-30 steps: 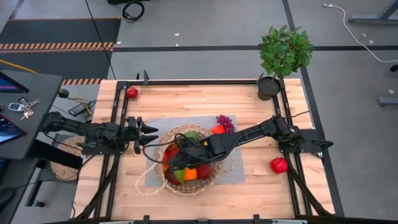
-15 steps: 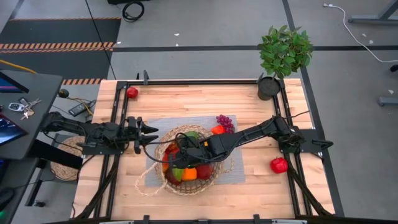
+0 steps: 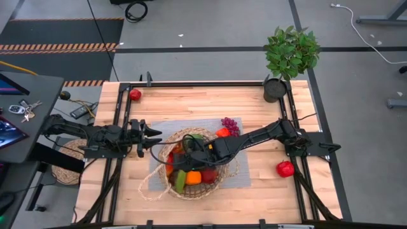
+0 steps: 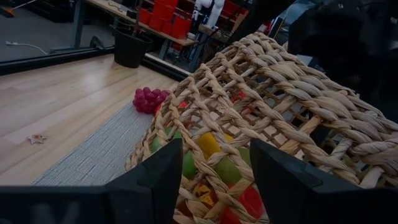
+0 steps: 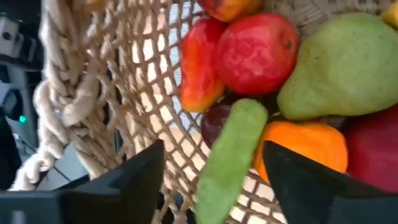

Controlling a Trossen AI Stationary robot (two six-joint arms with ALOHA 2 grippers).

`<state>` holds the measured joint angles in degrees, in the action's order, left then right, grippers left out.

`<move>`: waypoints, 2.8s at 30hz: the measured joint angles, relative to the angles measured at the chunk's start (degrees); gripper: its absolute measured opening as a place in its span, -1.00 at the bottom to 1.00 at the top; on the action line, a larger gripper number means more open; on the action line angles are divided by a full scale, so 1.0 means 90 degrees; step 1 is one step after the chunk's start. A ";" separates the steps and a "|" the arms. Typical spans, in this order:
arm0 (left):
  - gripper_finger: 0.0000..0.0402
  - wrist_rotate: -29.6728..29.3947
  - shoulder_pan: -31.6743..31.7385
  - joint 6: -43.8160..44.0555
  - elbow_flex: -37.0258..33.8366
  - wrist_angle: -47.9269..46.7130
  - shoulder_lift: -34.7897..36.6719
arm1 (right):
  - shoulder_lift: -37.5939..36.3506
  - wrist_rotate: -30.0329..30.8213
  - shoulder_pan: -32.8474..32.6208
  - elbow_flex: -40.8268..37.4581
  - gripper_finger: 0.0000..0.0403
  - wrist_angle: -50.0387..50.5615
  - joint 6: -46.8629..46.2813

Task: Build produce basket
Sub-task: Put the middle red apple into the brown basket

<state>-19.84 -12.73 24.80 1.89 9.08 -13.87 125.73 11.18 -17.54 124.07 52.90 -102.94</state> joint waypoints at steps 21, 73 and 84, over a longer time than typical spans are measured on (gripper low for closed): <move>-0.02 0.0000 0.0002 0.0000 0.0000 0.0000 0.0000 | -0.0002 0.0278 0.0012 0.0000 0.71 -0.0160 -0.0016; -0.03 0.0000 0.0000 0.0002 0.0000 0.0005 0.0002 | -0.0068 0.1835 0.0005 0.0918 0.71 0.0084 0.0989; -0.03 0.0000 0.0001 0.0001 0.0000 0.0005 0.0002 | -0.0066 0.1969 0.0005 0.0918 0.71 0.0084 0.1057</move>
<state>-19.84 -12.72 24.81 1.89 9.13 -13.85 125.14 28.91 -17.50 132.33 53.65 -93.42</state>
